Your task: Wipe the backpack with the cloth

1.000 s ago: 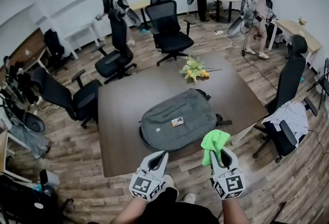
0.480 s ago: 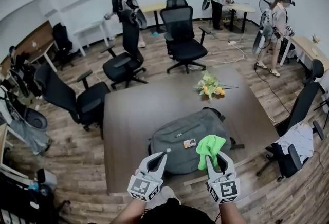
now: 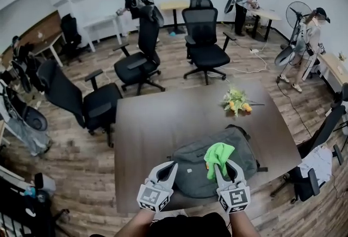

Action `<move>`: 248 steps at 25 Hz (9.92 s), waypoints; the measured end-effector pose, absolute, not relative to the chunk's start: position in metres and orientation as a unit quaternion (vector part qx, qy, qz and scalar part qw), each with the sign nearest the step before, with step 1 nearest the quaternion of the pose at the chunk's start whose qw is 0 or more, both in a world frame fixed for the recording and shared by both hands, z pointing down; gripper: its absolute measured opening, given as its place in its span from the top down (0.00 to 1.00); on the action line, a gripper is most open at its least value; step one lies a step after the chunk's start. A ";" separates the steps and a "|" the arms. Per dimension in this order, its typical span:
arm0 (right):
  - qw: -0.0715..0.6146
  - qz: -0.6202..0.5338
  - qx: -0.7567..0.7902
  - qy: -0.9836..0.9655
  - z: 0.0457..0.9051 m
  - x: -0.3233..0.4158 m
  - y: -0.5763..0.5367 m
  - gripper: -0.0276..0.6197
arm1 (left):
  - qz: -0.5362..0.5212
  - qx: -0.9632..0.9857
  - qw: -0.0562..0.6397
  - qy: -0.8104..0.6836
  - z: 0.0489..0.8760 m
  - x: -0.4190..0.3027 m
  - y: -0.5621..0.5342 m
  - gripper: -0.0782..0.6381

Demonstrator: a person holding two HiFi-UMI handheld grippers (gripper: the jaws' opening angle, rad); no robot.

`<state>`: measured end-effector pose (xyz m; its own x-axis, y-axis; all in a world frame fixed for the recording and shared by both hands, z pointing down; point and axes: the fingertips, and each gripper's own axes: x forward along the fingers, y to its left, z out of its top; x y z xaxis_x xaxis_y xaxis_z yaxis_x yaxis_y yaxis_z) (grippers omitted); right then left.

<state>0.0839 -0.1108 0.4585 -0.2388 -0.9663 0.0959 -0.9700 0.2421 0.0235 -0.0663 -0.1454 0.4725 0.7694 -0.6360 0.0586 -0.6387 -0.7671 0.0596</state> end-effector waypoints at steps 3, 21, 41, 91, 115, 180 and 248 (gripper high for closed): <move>0.055 0.033 0.606 -0.793 0.472 0.070 -0.132 0.80 | 0.017 0.935 0.041 -0.352 0.479 -0.081 -0.160 0.87; 0.171 0.134 0.490 -0.844 0.593 -0.003 -0.198 0.80 | 0.067 0.891 0.095 -0.440 0.544 -0.131 -0.182 0.87; 0.297 0.166 0.454 -0.823 0.680 -0.033 -0.217 0.80 | 0.114 0.856 0.144 -0.483 0.588 -0.164 -0.165 0.87; 0.419 0.141 0.563 -0.698 0.674 0.153 -0.253 0.80 | 0.146 0.883 0.121 -0.430 0.594 -0.077 -0.183 0.86; 0.463 0.082 0.661 -0.585 0.626 0.290 -0.253 0.79 | 0.142 0.890 0.118 -0.417 0.595 -0.063 -0.179 0.86; 0.428 0.174 0.501 -0.732 0.692 0.079 -0.170 0.79 | 0.161 0.870 0.156 -0.439 0.608 -0.100 -0.131 0.86; 0.335 0.208 0.390 -0.832 0.650 0.029 -0.117 0.79 | 0.164 0.842 0.177 -0.482 0.620 -0.082 -0.098 0.87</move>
